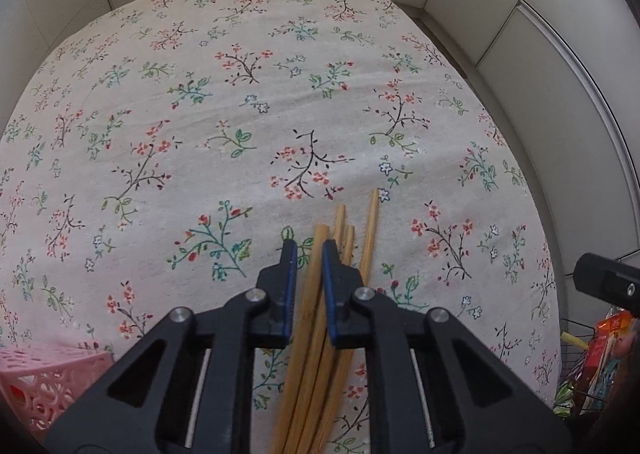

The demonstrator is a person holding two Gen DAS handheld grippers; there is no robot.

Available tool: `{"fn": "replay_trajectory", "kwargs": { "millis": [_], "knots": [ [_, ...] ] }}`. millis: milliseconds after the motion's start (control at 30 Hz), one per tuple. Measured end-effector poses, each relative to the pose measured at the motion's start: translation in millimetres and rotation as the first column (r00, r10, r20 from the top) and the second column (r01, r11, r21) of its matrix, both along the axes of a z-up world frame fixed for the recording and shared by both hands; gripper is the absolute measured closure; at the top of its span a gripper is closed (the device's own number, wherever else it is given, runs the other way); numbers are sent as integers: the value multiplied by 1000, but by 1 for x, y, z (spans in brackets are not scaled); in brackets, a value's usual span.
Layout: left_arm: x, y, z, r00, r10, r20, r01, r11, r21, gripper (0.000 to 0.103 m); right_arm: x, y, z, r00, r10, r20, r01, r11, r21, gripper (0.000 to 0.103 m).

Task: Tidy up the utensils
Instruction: 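Grasp a few wooden chopsticks on the cloth with the left gripper, then lift the chopsticks with the left gripper while the right gripper grasps one chopstick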

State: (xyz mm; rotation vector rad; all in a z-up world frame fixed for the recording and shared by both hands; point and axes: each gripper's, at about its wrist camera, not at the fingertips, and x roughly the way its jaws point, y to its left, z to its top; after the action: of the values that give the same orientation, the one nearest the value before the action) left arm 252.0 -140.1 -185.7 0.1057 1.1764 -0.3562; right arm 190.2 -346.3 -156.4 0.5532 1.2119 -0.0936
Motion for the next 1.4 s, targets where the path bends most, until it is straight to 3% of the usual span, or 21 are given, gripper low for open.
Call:
{"fn": "replay_trajectory", "kwargs": {
  "millis": [500, 767, 1000, 1200, 1267, 1400],
  "knots": [
    [-10, 3, 1, 999, -27, -22, 28, 999, 36, 95, 23, 21, -11, 999, 26, -22, -26, 1000, -10, 1],
    [-51, 6, 42, 996, -73, 55, 73, 997, -2, 95, 30, 31, -11, 999, 32, -23, -32, 999, -26, 1],
    [-93, 16, 83, 981, -93, 169, 103, 993, -51, 95, 36, 48, -15, 997, 70, -26, -71, 997, -18, 3],
    [-114, 35, 109, 966, -75, 247, 104, 989, -108, 95, 48, 72, -22, 992, 122, -36, -123, 991, -49, 27],
    [-120, 41, 115, 959, -77, 273, 110, 988, -107, 95, 53, 79, -25, 990, 134, -37, -135, 990, -28, 44],
    [-123, 58, 120, 955, -70, 289, 112, 985, -131, 95, 65, 94, -25, 989, 146, -13, -147, 989, -19, 60]
  ]
}}
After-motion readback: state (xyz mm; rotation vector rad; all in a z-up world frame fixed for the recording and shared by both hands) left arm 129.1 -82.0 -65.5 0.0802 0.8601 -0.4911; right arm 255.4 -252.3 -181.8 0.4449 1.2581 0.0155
